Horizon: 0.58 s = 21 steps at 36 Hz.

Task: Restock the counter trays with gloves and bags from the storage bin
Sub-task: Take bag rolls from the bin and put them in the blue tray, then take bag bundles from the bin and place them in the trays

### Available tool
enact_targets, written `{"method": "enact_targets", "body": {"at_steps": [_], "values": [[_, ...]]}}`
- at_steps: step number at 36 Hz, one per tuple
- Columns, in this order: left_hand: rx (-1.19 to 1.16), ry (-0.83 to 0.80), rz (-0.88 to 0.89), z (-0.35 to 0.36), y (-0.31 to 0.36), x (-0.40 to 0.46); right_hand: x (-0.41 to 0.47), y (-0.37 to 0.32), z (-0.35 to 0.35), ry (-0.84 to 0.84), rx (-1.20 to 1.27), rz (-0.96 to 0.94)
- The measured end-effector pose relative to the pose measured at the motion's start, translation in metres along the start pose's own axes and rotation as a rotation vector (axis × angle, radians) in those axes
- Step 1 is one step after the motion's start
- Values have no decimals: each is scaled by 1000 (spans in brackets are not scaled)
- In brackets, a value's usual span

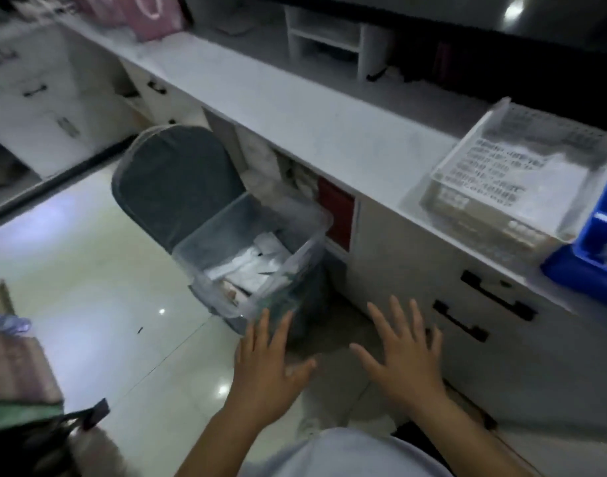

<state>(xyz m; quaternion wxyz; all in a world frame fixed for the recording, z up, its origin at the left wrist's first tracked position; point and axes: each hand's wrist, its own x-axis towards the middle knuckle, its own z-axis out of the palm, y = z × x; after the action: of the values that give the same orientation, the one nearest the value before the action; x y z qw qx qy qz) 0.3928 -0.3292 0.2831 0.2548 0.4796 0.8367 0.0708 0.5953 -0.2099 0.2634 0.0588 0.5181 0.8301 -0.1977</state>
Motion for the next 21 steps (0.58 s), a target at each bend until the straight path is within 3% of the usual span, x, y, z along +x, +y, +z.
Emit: {"method": "enact_targets", "body": {"at_steps": [5,12,21], "values": [[-121,-58,-161,-1,-52,-19,-5,-30,14,-134,-25,-25],[-219,-79,-150,4,-64,9,16,-53,19,-184,-79,-46],[-212,-158,-293,-10,-104,51,120,-101,36,-307,-111,-162]]}}
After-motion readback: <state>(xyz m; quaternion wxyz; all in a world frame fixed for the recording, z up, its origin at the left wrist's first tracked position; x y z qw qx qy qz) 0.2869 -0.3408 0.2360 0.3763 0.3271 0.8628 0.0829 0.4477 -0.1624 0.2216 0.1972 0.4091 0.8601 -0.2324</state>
